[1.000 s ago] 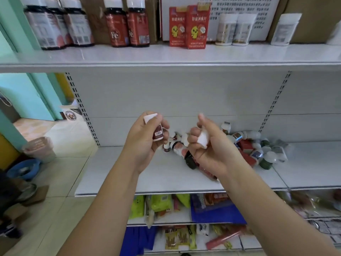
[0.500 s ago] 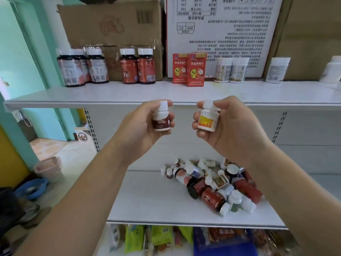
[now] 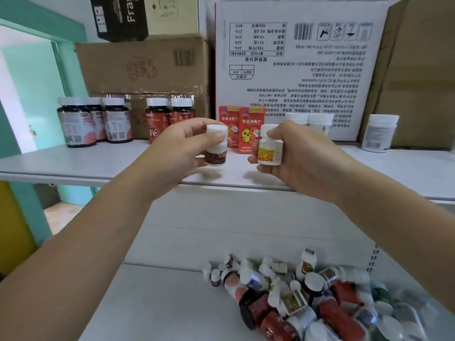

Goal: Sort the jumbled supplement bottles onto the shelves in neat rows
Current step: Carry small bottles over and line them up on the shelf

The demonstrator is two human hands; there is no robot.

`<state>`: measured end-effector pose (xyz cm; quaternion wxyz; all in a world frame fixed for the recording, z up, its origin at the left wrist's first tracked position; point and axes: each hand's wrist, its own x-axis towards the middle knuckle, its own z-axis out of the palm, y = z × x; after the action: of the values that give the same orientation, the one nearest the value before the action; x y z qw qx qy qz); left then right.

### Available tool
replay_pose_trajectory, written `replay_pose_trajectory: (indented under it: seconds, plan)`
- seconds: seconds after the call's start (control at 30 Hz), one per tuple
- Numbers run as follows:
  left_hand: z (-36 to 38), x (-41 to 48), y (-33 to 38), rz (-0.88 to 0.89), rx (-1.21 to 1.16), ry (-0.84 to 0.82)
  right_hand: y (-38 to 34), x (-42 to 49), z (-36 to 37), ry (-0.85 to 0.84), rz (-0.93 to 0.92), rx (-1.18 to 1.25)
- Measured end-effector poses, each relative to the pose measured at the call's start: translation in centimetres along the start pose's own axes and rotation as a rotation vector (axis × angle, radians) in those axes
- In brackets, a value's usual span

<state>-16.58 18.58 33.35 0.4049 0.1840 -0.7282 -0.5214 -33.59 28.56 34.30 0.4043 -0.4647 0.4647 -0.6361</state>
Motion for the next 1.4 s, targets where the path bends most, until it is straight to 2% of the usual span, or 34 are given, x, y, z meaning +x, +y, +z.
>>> replay_pose_trajectory:
  seconds: [0.1, 0.27, 0.67, 0.9, 1.2, 1.4]
  plan:
    - [0.2, 1.0, -0.1, 0.002, 0.067, -0.024, -0.4, 0.9, -0.8, -0.026, -0.007, -0.05]
    - [1.1, 3.1, 0.9, -0.03, 0.1, -0.108, -1.1, 1.2, -1.8, 0.033, -0.002, -0.062]
    - [12.8, 5.9, 3.7, -0.001, -0.093, -0.291, -4.6, -6.7, -10.1, 0.511, -0.104, -0.05]
    - [26.1, 3.5, 5.4, 0.038, -0.156, -0.414, -6.8, -17.5, -19.4, 0.682, -0.235, -0.037]
    - [50.8, -0.2, 9.2, 0.048, -0.267, -0.582, -12.1, -35.3, -35.2, 0.862, -0.215, -0.096]
    - [65.3, -1.0, 10.9, 0.02, -0.295, -0.661, -14.8, -43.1, -46.3, 0.967, -0.221, -0.077]
